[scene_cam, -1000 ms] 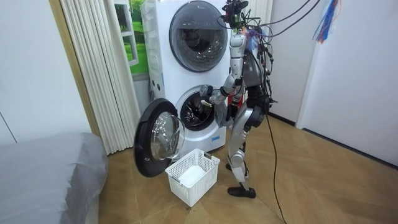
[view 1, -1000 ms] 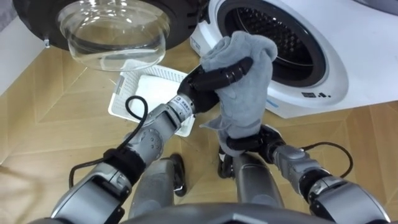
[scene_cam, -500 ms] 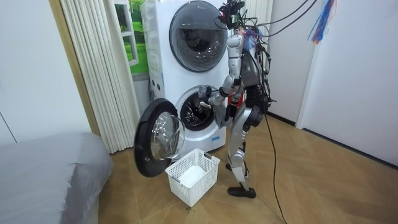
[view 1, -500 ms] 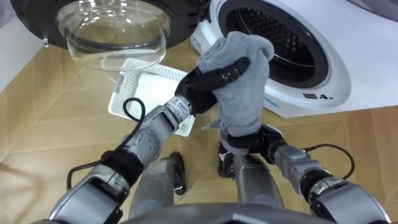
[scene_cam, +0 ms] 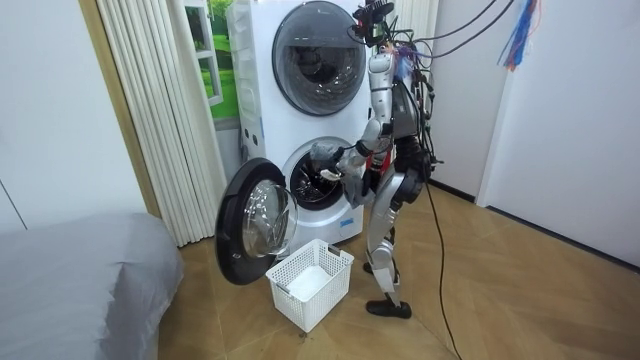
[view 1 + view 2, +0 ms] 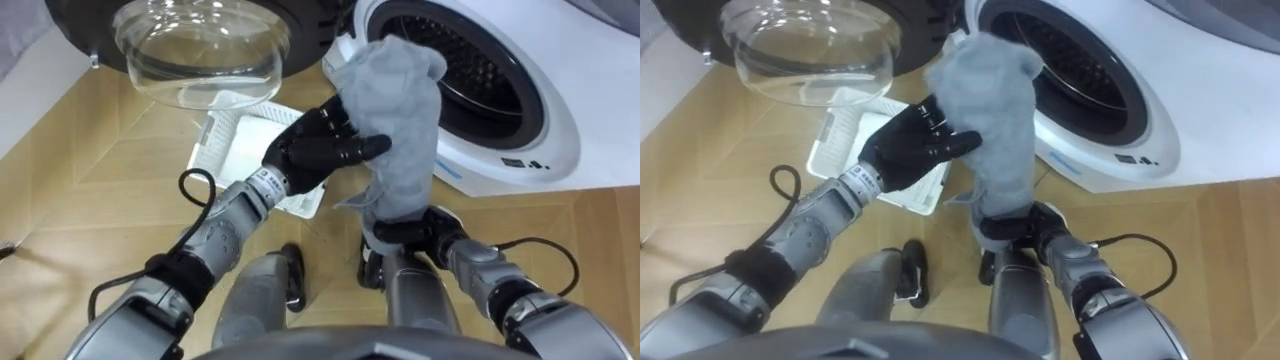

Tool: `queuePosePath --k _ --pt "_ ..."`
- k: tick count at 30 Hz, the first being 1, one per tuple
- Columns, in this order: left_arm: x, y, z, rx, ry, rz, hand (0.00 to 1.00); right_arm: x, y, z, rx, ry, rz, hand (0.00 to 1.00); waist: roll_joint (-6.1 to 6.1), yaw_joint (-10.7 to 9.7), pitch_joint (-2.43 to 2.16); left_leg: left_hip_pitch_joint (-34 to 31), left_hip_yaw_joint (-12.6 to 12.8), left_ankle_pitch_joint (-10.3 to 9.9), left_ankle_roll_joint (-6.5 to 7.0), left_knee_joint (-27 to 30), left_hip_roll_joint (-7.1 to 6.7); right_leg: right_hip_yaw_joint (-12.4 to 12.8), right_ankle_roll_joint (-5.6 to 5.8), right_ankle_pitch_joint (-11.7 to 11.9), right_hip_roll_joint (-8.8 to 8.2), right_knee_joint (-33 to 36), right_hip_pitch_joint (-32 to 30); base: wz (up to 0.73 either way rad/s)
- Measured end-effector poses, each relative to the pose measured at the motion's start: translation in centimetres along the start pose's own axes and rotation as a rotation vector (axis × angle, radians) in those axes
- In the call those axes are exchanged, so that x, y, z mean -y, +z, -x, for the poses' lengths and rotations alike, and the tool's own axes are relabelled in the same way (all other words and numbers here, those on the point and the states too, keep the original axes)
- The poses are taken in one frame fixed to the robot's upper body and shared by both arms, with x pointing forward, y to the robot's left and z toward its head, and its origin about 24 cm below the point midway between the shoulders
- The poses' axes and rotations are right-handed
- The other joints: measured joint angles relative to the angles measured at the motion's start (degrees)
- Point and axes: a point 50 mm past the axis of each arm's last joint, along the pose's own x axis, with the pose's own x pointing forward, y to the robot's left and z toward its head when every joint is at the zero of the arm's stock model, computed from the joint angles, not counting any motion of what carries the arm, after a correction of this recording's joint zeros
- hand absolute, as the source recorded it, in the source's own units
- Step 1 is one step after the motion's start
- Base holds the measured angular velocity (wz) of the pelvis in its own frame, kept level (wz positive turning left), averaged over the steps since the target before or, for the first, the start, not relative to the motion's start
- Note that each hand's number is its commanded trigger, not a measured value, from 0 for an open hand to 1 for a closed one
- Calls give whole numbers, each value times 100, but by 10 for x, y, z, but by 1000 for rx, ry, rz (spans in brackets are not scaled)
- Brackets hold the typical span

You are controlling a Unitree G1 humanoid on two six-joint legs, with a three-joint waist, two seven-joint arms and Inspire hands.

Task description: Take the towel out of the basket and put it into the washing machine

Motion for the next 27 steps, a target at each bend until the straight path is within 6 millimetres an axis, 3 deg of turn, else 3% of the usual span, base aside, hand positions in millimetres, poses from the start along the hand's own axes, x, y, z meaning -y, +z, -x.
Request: queuePosePath --k 4,9,16,18,23,27 --pt "-16 -2 10 -31 147 -116 0 1 -1 1 3 -9 3 100 9 102 -5 -3 7 16 -19 -39 3 -14 -24 -18 -10 8 -24 0" --pt "-34 -20 24 -136 334 -221 0 6 -3 2 -5 -38 -3 100 26 255 -17 -79 -50 37 -34 -63 -8 -76 -40 -44 -31 12 -83 6" --pt "-40 -27 31 -159 430 -255 0 11 -2 2 4 -53 -90 100 31 338 -19 -160 -58 41 -34 -44 -12 -105 -41 -67 -53 59 -158 2" --pt "-40 -25 29 -144 455 -250 0 12 5 1 27 -65 -172 100 31 358 -19 -179 -55 42 -33 -6 -88 -96 -43 -110 -108 184 -228 0" --pt "-40 -25 29 -124 507 -240 0 25 30 -1 102 -143 -383 100 22 334 -12 -194 -7 65 -8 32 -123 -23 -43 -174 -236 360 -318 2" --pt "-41 -26 30 -122 546 -245 0 33 44 0 139 -226 -444 100 7 338 -3 -202 -11 86 9 40 -185 -23 -37 -182 -257 418 -334 4"
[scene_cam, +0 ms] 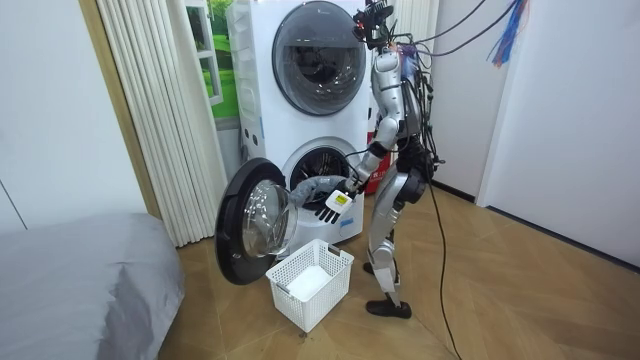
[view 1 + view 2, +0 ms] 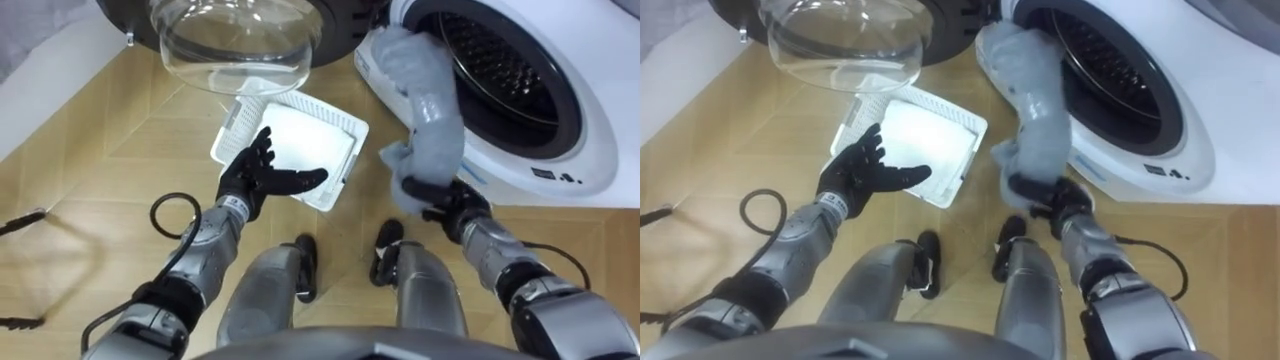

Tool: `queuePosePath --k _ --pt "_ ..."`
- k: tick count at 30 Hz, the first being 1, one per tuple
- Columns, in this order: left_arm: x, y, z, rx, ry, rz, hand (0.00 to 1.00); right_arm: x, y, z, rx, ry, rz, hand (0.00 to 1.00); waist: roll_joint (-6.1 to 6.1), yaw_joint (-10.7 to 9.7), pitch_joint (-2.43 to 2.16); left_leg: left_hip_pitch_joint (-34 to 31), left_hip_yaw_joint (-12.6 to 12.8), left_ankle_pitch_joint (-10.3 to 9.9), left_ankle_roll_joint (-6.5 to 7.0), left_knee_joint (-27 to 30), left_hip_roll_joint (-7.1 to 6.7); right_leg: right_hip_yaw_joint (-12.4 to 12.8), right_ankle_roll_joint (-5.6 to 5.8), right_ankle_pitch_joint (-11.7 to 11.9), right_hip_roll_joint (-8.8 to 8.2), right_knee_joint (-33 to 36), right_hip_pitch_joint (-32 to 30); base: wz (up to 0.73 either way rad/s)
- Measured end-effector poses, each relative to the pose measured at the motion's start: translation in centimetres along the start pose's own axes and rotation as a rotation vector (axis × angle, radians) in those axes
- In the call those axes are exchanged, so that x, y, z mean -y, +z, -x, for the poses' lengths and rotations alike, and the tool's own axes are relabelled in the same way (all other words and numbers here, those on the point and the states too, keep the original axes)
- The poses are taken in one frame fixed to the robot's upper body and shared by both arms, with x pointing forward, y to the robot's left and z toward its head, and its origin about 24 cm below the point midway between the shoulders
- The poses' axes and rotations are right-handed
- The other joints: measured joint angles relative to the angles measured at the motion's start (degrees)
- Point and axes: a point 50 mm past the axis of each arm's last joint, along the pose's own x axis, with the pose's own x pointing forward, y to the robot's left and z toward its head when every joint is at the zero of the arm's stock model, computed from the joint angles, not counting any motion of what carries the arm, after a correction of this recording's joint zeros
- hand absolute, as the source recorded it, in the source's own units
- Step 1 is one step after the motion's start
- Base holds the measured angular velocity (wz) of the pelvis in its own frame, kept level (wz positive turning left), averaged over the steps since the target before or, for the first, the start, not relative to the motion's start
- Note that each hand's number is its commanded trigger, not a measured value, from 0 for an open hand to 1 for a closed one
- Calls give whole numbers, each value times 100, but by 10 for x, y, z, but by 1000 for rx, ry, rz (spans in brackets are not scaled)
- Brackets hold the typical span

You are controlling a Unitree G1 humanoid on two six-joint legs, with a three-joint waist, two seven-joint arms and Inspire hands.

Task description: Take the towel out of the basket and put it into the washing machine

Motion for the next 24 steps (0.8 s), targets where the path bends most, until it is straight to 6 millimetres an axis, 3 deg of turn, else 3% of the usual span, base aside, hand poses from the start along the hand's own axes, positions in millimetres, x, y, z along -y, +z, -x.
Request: queuePosePath --k 4,8,15,22,24 --pt "-2 5 -1 30 31 -3 0 2 21 -2 62 -72 -24 100 -25 -18 8 -134 2 20 24 26 -21 -4 8 -5 -59 78 -155 3" --pt "1 15 -1 84 33 -1 0 8 50 -1 153 -153 -63 100 -116 -53 62 -303 11 32 45 82 -86 51 31 -33 -125 222 -374 3" --pt "-1 21 1 113 33 -12 0 24 89 2 239 -307 -161 100 -222 -120 73 -366 37 47 72 86 -120 53 49 -69 -186 295 -457 2" --pt "-1 22 2 120 35 -26 0 26 96 3 214 -325 -362 100 -306 -145 69 -386 40 52 79 95 -137 50 60 -77 -213 311 -480 1" --pt "0 23 1 120 32 -27 0 29 97 3 193 -333 -481 100 -316 -197 69 -430 13 67 101 182 -194 15 76 -129 -304 423 -521 16"
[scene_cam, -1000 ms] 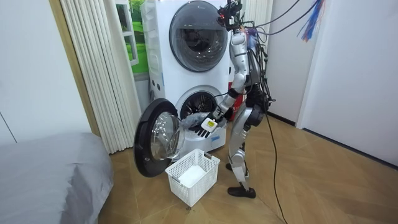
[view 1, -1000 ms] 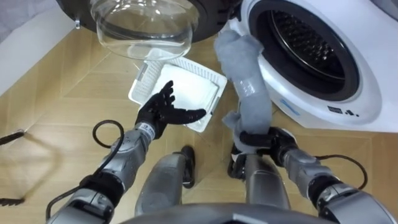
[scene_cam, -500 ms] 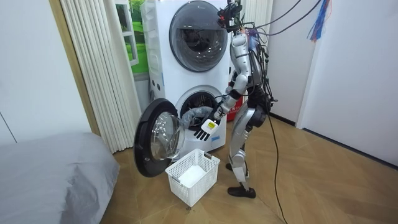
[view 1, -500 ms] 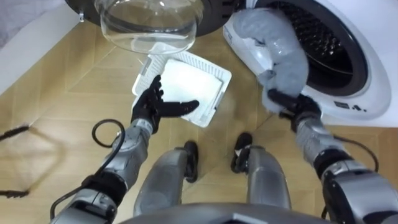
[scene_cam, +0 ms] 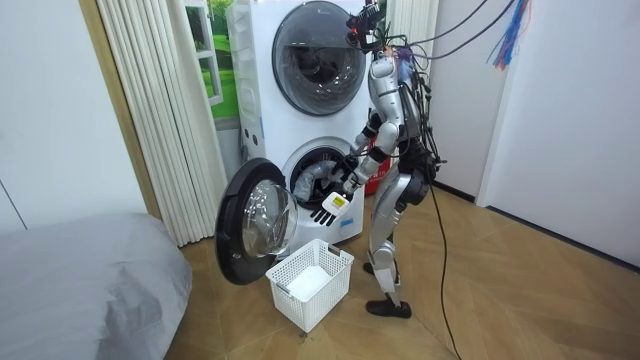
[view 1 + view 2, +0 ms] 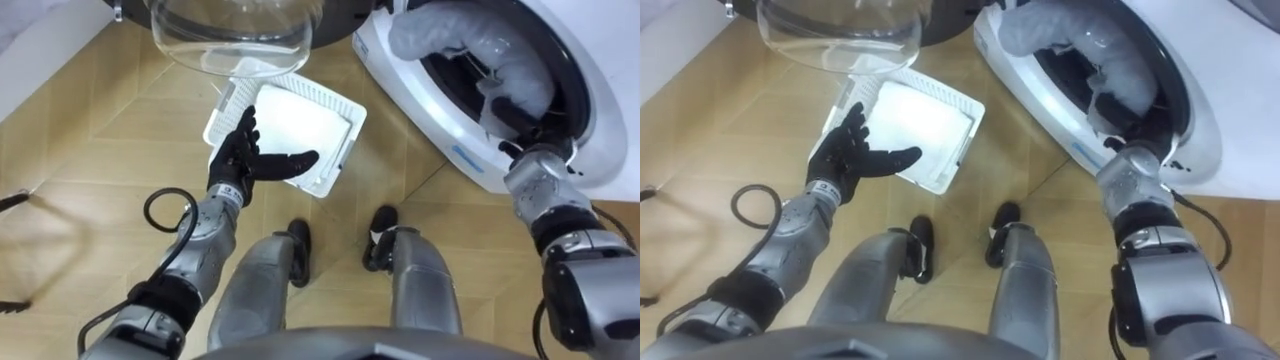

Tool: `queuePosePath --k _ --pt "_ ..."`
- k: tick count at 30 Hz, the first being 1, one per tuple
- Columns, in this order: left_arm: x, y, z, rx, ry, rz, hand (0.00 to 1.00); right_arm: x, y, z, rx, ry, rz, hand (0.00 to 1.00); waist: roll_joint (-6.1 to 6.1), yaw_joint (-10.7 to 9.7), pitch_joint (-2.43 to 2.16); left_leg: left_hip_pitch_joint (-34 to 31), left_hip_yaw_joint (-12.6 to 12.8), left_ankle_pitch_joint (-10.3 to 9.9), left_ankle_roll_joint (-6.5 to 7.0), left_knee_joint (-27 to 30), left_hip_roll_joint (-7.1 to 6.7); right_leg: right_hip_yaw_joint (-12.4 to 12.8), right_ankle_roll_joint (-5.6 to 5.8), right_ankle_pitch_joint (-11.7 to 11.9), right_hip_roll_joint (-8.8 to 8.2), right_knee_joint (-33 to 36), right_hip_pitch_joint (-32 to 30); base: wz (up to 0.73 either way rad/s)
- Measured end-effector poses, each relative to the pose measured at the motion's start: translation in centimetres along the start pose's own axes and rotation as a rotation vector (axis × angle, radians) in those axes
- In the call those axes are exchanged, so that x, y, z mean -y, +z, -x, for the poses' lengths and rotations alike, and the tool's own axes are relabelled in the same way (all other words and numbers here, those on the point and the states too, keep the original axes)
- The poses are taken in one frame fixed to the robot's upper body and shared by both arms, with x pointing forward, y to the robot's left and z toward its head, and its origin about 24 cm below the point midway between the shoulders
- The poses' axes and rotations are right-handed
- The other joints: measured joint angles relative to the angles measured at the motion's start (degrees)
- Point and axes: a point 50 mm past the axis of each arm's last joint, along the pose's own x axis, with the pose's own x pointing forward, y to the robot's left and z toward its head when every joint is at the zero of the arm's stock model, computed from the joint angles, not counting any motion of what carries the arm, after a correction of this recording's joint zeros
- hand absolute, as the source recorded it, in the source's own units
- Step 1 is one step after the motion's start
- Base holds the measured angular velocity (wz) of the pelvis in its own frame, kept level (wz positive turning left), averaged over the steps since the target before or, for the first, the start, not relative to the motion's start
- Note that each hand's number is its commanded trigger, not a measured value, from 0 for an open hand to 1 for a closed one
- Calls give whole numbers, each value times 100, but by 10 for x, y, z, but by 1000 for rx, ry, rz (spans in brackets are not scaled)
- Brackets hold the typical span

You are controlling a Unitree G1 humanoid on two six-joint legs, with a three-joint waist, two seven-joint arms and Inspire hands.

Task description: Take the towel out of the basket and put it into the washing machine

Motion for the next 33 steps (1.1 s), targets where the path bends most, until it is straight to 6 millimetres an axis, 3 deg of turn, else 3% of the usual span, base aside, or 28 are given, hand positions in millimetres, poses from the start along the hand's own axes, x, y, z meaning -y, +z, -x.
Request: queuePosePath --k 8,17,18,19,33 --pt "-1 -2 0 -21 8 -22 0 -17 25 1 -182 -58 -564 100 -15 -114 7 -118 53 4 51 170 -27 -10 38 -23 -67 88 -49 9" --pt "2 -1 -2 -38 -4 -62 0 -20 31 1 -246 -64 -721 100 -39 -113 9 -244 49 6 67 218 -11 -43 52 -54 -71 162 -111 6" --pt "2 1 -3 -34 -2 -66 0 -20 32 1 -254 -60 -744 66 -44 -110 8 -277 50 6 67 223 -13 -37 52 -53 -71 177 -147 3" --pt "2 2 -3 -32 -1 -68 0 -20 33 1 -257 -57 -753 0 -45 -108 8 -290 50 6 67 222 -14 -36 52 -53 -73 182 -160 0" --pt "3 3 -4 -37 11 -75 0 -13 42 -1 -238 -81 -837 0 -50 -105 11 -411 43 -10 93 302 -8 -30 71 -66 -62 190 -258 0"
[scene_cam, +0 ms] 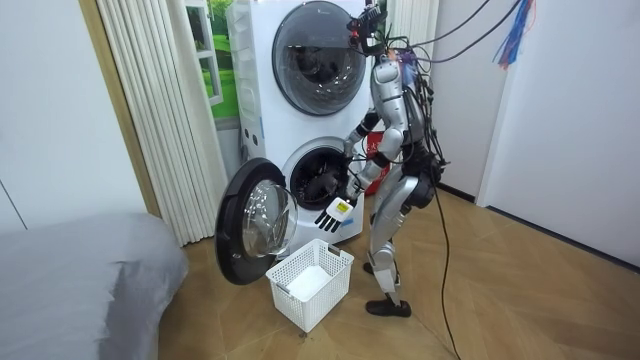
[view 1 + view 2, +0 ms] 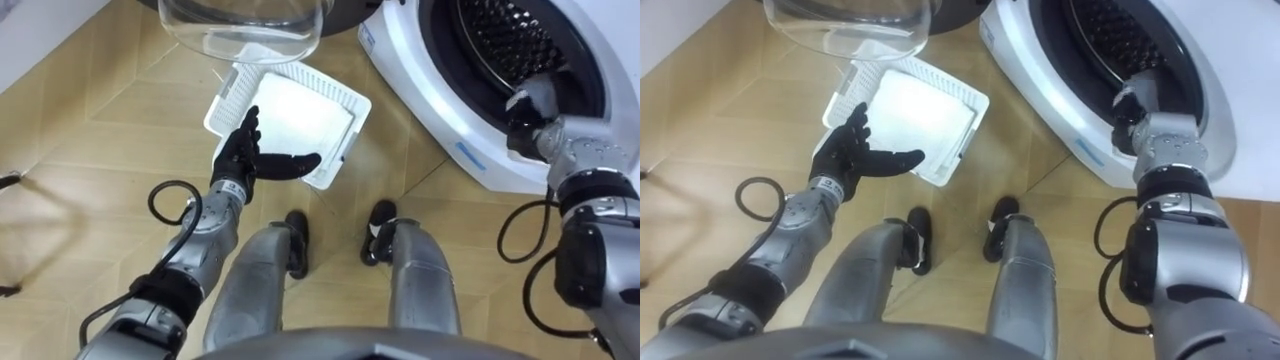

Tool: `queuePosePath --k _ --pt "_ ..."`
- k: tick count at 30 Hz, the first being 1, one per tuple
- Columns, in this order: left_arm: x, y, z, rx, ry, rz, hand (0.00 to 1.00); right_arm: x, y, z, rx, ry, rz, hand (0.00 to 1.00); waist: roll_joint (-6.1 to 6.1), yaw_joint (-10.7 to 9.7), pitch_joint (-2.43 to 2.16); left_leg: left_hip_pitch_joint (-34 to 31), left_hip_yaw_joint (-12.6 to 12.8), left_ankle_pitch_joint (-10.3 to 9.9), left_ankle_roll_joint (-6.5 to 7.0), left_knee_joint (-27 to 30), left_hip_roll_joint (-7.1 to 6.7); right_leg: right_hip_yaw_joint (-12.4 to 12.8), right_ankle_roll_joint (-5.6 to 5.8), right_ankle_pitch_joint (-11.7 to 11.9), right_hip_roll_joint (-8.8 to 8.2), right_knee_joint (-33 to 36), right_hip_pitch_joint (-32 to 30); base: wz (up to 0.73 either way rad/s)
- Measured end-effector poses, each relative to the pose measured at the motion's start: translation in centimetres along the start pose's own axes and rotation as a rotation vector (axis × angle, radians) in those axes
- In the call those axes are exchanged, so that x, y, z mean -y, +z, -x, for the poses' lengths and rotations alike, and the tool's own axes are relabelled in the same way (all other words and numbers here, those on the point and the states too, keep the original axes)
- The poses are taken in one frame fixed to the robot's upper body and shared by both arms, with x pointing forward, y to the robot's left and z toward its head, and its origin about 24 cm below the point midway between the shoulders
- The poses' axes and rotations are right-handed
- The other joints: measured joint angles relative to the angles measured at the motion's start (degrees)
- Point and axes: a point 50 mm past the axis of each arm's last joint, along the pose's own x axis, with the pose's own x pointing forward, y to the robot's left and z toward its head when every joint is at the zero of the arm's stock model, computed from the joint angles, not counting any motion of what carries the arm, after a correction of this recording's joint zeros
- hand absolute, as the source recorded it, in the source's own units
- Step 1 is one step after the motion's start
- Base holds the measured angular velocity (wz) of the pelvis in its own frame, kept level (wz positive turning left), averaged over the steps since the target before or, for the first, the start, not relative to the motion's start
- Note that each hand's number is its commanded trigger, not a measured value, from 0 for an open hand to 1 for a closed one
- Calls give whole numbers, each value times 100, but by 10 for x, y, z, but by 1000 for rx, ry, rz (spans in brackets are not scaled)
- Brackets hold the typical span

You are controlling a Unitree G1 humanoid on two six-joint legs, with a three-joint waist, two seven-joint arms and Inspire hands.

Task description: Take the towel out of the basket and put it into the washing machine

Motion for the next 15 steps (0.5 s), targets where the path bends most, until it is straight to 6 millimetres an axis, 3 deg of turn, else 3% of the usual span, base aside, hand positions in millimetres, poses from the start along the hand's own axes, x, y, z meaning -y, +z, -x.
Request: queuePosePath --k 6,10,15 --pt "-2 0 -1 -17 2 -9 0 8 -1 -4 2 21 -5 0 20 32 -6 161 -28 -1 -3 -97 24 25 -4 14 67 -97 169 0" --pt "-5 -4 -2 -37 8 -29 0 24 2 -9 14 20 3 0 49 167 -4 347 -31 2 -14 -221 85 -32 -18 80 129 -303 389 -6" --pt "-17 -26 2 -130 38 -95 0 46 2 -16 20 7 16 0 118 170 2 826 -42 28 -37 -600 103 -134 13 144 185 -678 889 -1"
